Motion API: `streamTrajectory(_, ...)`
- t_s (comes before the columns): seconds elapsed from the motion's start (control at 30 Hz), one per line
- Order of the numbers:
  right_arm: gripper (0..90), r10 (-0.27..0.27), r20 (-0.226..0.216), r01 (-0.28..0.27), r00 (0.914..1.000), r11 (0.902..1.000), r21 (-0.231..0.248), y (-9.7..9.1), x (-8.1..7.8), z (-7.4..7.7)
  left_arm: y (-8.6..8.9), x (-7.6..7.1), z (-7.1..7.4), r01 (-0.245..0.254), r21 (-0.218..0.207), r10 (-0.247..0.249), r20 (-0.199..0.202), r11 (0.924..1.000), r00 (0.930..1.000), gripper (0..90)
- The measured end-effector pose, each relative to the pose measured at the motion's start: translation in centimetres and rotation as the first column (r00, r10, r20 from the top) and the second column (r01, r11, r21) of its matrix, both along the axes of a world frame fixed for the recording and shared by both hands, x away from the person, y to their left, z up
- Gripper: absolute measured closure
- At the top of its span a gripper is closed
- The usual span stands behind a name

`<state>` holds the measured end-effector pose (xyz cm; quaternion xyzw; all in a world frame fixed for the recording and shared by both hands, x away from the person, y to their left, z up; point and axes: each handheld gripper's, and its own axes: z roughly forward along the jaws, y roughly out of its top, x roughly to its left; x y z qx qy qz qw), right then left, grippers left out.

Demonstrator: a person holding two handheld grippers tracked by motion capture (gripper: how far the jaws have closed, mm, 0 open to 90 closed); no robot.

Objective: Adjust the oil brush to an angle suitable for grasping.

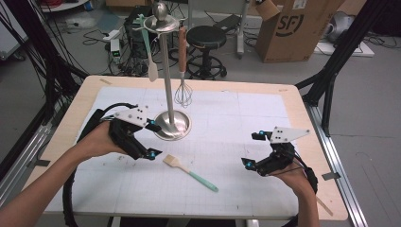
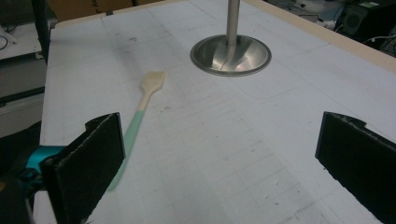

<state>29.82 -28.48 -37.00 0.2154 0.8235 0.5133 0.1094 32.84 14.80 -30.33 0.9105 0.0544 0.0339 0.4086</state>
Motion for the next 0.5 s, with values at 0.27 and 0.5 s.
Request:
streamTrajectory(0.27,0.0,0.003,0.009,-0.003,1.0000,1.0000,0.004,-0.1,0.0,0.1,-2.6,1.2,-1.1,0.030,0.032,-0.028,-0.063,0.9990,0.9976,43.6)
streamTrajectory(0.5,0.0,0.005,0.006,-0.005,1.0000,1.0000,0.007,-0.1,-0.1,0.1,-4.5,1.9,-2.5,0.060,0.098,-0.053,-0.068,0.9934,0.9963,64.1)
